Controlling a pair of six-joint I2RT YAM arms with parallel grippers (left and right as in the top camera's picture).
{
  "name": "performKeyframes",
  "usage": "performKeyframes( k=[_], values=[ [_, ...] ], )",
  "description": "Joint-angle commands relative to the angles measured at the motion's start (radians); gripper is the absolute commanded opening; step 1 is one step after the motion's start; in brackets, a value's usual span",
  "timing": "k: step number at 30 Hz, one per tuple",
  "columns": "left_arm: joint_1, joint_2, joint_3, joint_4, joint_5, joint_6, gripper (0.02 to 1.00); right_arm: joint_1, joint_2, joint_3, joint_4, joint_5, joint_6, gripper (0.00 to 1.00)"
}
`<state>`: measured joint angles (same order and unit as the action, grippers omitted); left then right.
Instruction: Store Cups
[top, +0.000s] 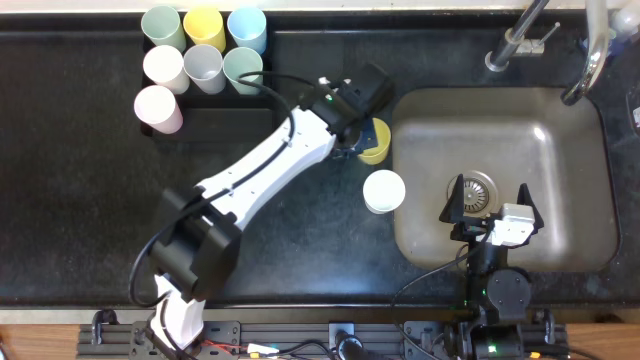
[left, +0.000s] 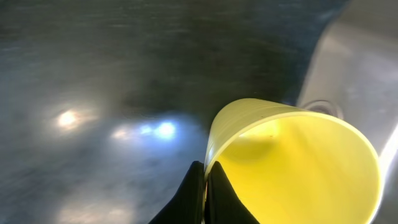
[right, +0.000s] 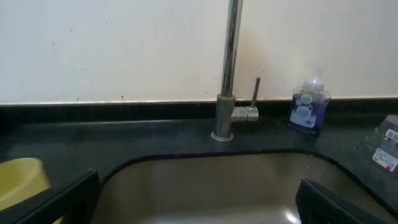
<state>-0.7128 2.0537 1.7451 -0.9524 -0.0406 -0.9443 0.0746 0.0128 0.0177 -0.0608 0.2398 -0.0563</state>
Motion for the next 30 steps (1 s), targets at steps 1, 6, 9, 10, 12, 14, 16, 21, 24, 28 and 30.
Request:
performKeyframes(
  k=[1, 6, 9, 10, 12, 14, 16, 21, 24, 28, 30],
  values=[
    [0.101, -0.182, 0.026, -0.113, -0.048, -0.022, 0.036, 0.005, -0.008, -0.013, 0.006, -0.003, -0.003, 0.998],
    [0.333, -0.297, 0.026, -0.3, -0.103, -0.029, 0.036, 0.005, -0.008, -0.013, 0.006, -0.003, -0.003, 0.998],
    [0.476, -0.312, 0.026, -0.346, -0.099, -0.017, 0.036, 0.005, -0.008, -0.013, 0.006, -0.003, -0.003, 0.998],
    [0.546, -0.311, 0.025, -0.347, -0.092, 0.002, 0.036, 0.005, -0.008, -0.013, 0.006, -0.003, -0.003, 0.998],
    [0.605, -0.304, 0.023, -0.344, -0.09, 0.001, 0.036, 0.005, -0.008, -0.013, 0.006, -0.003, -0.003, 0.998],
    [0.649, -0.297, 0.023, -0.343, -0.092, 0.001, 0.036, 0.005, -0.008, -0.013, 0.006, -0.003, -0.003, 0.998],
    [0.68, -0.288, 0.023, -0.341, -0.091, 0.001, 0.036, 0.005, -0.008, -0.013, 0.006, -0.003, -0.003, 0.996],
    [0.705, -0.241, 0.023, -0.29, -0.065, 0.001, 0.036, 0.005, -0.008, -0.013, 0.006, -0.003, -0.003, 0.996],
    [0.705, -0.226, 0.023, -0.275, -0.065, 0.001, 0.036, 0.005, -0.008, -0.013, 0.006, -0.003, -0.003, 0.998],
    [0.705, -0.2, 0.022, -0.276, -0.066, 0.001, 0.036, 0.005, -0.008, -0.013, 0.006, -0.003, -0.003, 0.998],
    [0.705, -0.188, 0.022, -0.275, -0.066, 0.001, 0.036, 0.005, -0.008, -0.013, 0.006, -0.003, -0.003, 0.998]
  ],
)
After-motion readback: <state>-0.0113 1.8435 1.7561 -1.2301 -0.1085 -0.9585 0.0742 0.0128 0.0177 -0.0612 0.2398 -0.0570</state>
